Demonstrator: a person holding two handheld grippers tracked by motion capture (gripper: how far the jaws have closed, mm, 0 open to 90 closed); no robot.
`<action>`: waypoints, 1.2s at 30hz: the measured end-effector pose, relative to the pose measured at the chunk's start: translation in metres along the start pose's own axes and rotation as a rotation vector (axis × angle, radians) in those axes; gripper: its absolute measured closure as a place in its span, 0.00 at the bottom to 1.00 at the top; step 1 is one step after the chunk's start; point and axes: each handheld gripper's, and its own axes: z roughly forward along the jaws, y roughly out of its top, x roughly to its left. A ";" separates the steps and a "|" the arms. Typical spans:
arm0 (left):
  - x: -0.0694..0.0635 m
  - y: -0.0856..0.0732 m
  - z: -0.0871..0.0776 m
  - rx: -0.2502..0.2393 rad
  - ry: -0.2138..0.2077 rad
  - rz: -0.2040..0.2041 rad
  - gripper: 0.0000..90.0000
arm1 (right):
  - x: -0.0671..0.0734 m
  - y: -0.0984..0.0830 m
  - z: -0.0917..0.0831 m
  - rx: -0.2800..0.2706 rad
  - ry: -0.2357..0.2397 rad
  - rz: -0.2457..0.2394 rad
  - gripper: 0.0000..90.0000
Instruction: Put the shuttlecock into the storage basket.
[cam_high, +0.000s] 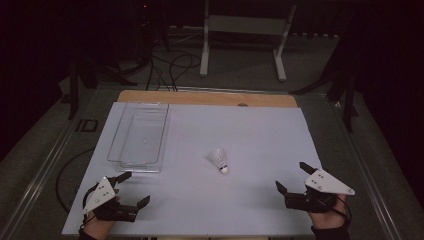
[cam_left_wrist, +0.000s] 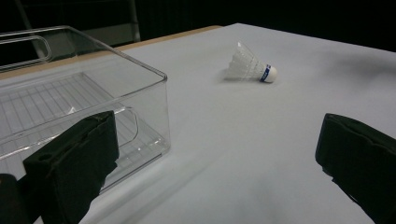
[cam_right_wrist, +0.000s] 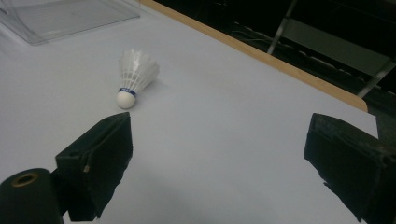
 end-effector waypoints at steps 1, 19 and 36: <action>0.000 0.000 0.000 0.000 0.000 0.000 0.00 | 0.000 0.000 0.000 0.000 0.000 0.000 0.09; -0.001 0.000 0.000 0.004 -0.003 0.009 0.00 | 0.001 0.035 0.015 -0.012 0.012 0.005 0.09; -0.001 0.000 0.001 0.008 -0.005 0.014 0.00 | 0.009 0.061 0.034 -0.014 0.044 -0.017 0.09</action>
